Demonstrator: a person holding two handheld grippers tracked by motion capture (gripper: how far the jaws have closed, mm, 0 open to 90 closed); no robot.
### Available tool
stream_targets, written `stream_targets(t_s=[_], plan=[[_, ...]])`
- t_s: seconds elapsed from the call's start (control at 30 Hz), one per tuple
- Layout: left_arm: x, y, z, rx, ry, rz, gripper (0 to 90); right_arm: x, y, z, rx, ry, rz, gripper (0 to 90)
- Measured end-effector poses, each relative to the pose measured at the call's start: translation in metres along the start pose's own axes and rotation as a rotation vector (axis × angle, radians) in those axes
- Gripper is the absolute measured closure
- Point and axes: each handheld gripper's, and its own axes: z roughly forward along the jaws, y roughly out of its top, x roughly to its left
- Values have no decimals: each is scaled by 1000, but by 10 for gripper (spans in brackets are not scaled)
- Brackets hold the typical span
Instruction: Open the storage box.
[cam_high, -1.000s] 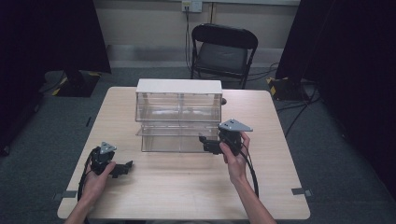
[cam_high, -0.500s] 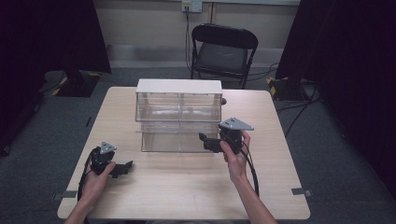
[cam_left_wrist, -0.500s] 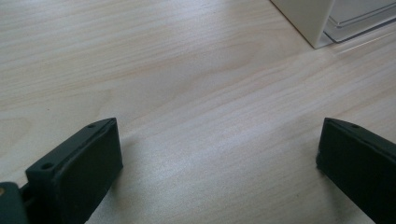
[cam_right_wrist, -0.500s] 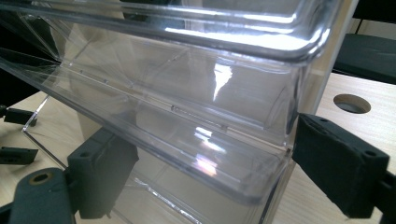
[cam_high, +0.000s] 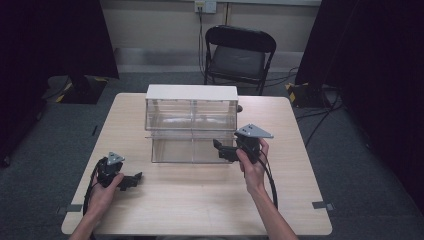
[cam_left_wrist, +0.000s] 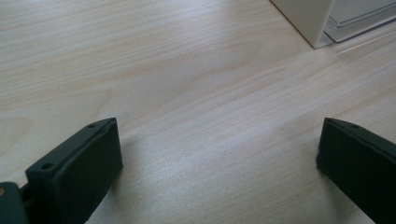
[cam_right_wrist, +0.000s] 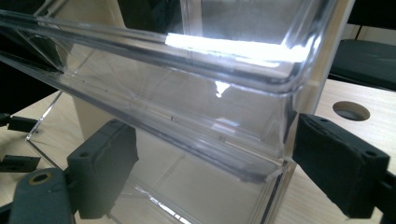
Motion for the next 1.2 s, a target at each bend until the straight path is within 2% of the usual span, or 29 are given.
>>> stream_targets(t_s=[1.2], plan=[[0, 0, 0, 0, 0, 0, 0, -1, 3, 0, 7, -13, 14, 122]])
